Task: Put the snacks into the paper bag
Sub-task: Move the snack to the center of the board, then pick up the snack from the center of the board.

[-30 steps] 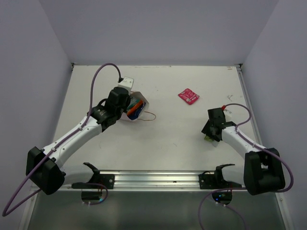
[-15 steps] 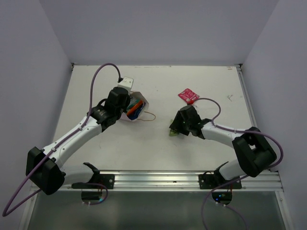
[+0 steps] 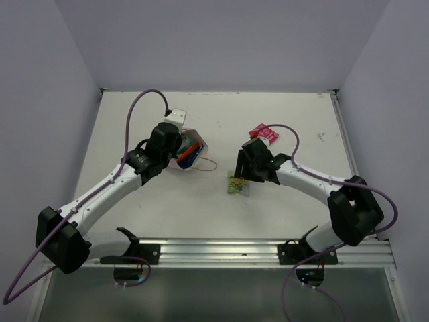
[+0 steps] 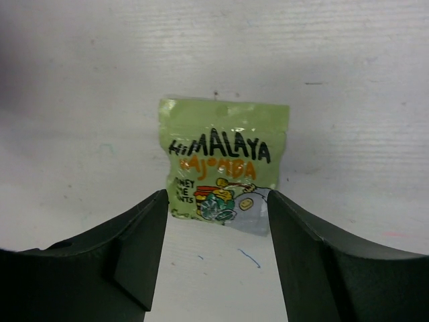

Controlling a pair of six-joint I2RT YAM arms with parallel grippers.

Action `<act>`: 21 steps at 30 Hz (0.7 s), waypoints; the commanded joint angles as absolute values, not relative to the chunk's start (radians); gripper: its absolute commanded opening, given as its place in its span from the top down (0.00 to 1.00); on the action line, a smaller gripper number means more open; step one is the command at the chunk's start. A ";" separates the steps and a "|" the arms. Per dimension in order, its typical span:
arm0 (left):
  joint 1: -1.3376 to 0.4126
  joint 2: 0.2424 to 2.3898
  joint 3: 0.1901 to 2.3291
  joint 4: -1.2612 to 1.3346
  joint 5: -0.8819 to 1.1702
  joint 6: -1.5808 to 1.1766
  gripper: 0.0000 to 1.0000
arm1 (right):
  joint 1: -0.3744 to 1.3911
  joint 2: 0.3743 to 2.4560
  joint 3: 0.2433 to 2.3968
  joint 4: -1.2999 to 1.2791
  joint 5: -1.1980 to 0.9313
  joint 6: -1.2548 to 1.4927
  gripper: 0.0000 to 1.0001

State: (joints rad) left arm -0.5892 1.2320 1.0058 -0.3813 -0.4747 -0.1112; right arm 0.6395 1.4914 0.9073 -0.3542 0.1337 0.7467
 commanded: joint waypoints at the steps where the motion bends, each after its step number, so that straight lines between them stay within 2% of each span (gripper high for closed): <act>1: -0.577 1.221 0.994 -0.354 -0.476 -0.103 1.00 | 0.647 1.453 0.872 -0.446 0.227 0.765 0.35; 21: -0.575 1.224 0.994 -0.354 -0.480 -0.104 1.00 | 0.739 1.470 0.747 -0.305 0.328 1.017 0.39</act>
State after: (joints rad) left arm -0.5892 1.2320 1.0054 -0.3809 -0.4717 -0.1112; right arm 0.7345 1.4811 0.7658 -0.3511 0.2756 0.9657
